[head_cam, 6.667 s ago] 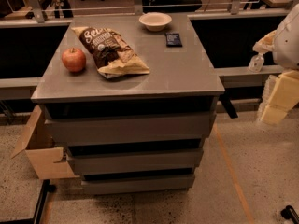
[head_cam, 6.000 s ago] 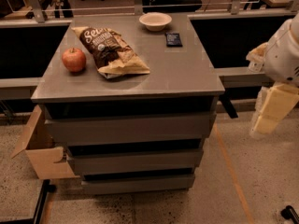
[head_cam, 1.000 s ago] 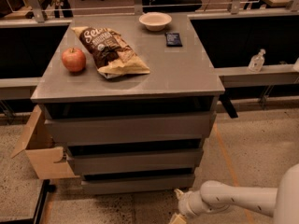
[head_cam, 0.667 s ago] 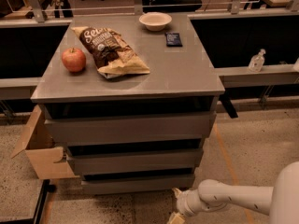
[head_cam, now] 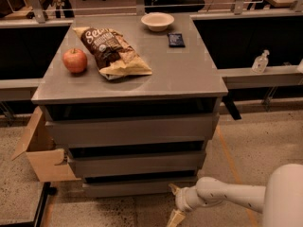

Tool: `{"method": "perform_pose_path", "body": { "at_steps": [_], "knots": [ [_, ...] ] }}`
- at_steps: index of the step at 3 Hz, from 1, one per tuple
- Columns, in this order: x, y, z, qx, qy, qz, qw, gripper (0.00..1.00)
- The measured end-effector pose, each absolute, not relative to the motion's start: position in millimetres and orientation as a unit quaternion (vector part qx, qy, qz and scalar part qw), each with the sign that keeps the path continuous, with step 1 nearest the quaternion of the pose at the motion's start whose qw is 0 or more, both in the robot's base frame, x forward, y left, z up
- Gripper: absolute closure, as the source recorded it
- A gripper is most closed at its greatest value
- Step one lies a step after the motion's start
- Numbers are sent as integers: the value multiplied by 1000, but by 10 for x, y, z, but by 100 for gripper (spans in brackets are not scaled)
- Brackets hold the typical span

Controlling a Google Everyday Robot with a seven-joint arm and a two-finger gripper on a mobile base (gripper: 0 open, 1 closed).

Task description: Open bottom drawer

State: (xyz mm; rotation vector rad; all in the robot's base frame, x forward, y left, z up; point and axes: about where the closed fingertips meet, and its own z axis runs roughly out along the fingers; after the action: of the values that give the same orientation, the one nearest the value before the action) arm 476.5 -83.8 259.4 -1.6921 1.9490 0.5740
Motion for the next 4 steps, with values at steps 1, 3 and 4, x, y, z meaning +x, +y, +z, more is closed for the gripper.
{"method": "perform_pose_path", "body": {
  "at_steps": [1,3,4],
  "knots": [
    [4980,-781,2496,-649,689,185,265,0],
    [5352,-629,2206,-673,673,139,274,0],
    [5505,-553,2166,-673,670,133,285,0]
  ]
}}
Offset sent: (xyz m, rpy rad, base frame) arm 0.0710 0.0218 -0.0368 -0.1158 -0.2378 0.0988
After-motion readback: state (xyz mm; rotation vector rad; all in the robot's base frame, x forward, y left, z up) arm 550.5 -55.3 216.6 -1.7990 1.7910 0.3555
